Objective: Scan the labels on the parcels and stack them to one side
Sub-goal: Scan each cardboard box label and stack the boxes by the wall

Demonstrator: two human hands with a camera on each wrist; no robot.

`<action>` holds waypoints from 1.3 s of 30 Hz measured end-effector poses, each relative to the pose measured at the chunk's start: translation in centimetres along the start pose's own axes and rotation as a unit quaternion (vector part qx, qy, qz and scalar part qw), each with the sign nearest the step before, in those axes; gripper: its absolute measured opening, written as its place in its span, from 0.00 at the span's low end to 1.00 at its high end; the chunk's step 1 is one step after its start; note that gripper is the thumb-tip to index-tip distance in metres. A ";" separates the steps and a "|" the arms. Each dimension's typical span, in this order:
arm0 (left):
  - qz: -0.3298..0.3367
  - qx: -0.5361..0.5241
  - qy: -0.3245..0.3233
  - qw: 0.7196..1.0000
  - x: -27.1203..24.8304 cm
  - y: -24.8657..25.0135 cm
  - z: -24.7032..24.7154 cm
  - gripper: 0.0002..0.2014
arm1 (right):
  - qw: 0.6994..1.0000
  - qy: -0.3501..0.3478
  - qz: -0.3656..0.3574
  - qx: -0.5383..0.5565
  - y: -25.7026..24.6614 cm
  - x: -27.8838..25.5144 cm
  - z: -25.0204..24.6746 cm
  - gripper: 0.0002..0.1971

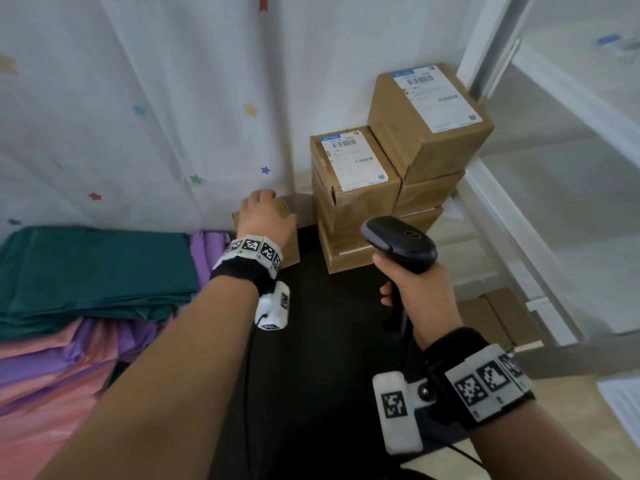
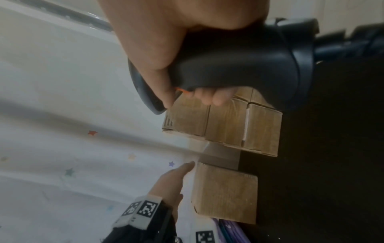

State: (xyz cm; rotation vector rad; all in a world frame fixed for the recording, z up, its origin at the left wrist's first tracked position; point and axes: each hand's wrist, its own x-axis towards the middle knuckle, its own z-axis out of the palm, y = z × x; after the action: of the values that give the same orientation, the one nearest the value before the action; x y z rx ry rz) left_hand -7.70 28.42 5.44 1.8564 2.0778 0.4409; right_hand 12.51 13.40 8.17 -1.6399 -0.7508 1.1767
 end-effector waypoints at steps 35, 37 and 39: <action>0.078 -0.168 -0.008 0.983 -15.0 -6.6 -6.0 0.49 | 0.992 -0.118 -0.026 0.036 0.2 -1.6 8.1 0.16; 0.075 -0.219 -0.045 0.972 -15.5 -6.6 -6.2 0.44 | 0.992 -0.119 -0.019 0.038 0.5 -1.9 8.7 0.18; 0.034 -0.292 -0.055 0.954 -15.7 -6.6 -6.3 0.29 | 0.991 -0.123 -0.003 0.054 0.9 -2.2 9.1 0.22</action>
State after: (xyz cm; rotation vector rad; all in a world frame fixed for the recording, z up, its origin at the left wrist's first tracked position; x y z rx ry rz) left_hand -14.65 12.05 8.75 1.5510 1.5812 0.8423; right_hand 3.17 14.26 7.26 -1.4174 -0.8288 1.4085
